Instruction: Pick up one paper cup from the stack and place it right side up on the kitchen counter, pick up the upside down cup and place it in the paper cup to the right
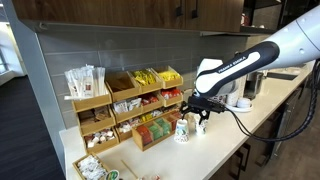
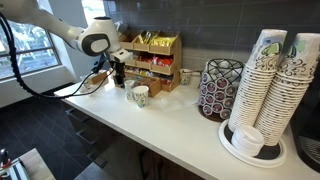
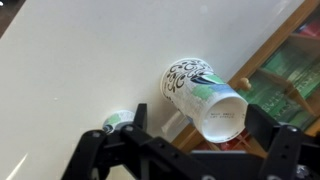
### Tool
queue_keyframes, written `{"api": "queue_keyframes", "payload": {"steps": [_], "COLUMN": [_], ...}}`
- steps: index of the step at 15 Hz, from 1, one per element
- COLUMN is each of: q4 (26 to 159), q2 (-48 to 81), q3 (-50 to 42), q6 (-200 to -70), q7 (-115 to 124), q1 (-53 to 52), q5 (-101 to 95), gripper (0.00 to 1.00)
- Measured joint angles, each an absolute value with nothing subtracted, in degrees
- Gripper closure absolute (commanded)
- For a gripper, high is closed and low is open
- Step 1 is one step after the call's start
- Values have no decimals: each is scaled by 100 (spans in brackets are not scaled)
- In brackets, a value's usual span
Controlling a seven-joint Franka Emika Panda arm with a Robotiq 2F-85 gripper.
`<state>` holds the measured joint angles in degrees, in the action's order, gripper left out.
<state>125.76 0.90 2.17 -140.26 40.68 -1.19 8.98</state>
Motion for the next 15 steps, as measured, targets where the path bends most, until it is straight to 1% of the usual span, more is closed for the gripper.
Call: {"api": "queue_keyframes", "payload": {"steps": [4, 9, 10, 11, 15], "q4": [12571, 12593, 12604, 12608, 12558], "q2": [300, 480, 504, 525, 524], "q3": [215, 143, 123, 108, 98], "q6": [-14277, -14297, -14294, -14294, -14294], "q7": [4164, 4523, 4595, 4656, 4849], "q1": [-119, -115, -113, -112, -113], "q5": [1066, 1032, 1032, 1036, 1113], "gripper": [0, 0, 11, 26, 58]}}
